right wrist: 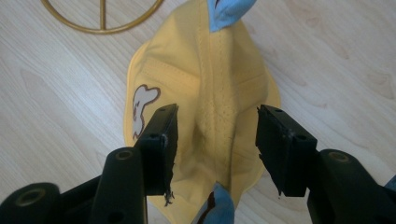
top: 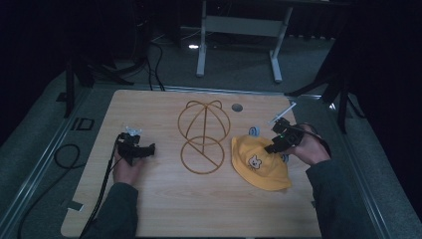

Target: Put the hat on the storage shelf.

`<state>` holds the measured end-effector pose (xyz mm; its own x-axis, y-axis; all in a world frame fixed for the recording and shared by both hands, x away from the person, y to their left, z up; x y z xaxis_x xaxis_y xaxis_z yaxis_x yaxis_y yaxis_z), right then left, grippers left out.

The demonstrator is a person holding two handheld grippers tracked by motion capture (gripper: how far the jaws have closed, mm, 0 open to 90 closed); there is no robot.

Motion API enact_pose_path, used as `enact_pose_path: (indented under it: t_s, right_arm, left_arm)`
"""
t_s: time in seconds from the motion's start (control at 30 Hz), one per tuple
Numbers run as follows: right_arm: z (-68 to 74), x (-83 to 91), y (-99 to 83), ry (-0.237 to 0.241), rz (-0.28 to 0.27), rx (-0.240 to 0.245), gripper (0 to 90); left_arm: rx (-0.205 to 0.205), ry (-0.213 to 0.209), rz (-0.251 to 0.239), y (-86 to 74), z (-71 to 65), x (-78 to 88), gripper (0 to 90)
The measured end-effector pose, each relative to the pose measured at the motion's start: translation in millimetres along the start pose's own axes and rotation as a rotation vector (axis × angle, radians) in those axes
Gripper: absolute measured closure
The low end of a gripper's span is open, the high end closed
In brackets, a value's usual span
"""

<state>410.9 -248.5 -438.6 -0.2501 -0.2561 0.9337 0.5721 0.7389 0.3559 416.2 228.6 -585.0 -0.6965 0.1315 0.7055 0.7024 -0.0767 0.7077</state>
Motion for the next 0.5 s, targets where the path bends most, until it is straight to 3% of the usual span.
enact_pose_path:
  t_s: [0.33, 0.5]
  right_arm:
    - [-4.5, -10.9, 5.6, 0.028, 0.054, -0.017, 51.0]
    - [-7.5, -17.5, 9.4, 0.067, 0.094, -0.033, 53.4]
  left_arm:
    - [-0.003, 0.000, 0.000, 0.1, 0.1, -0.1, 12.8]
    - [-0.004, 0.000, 0.001, 0.1, 0.1, -0.1, 12.8]
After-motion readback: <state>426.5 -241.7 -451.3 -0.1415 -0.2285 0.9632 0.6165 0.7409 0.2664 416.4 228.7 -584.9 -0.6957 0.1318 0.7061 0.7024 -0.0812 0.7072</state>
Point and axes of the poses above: each handheld gripper's, and its own axes: x roughly backward along the jaws, y roughly out of its top, z roughly to its left, the point moved 3 cm from there along -x, roughly forward along the jaws, and after that the axes turned 3 degrees about x, right-handed, at the moved point
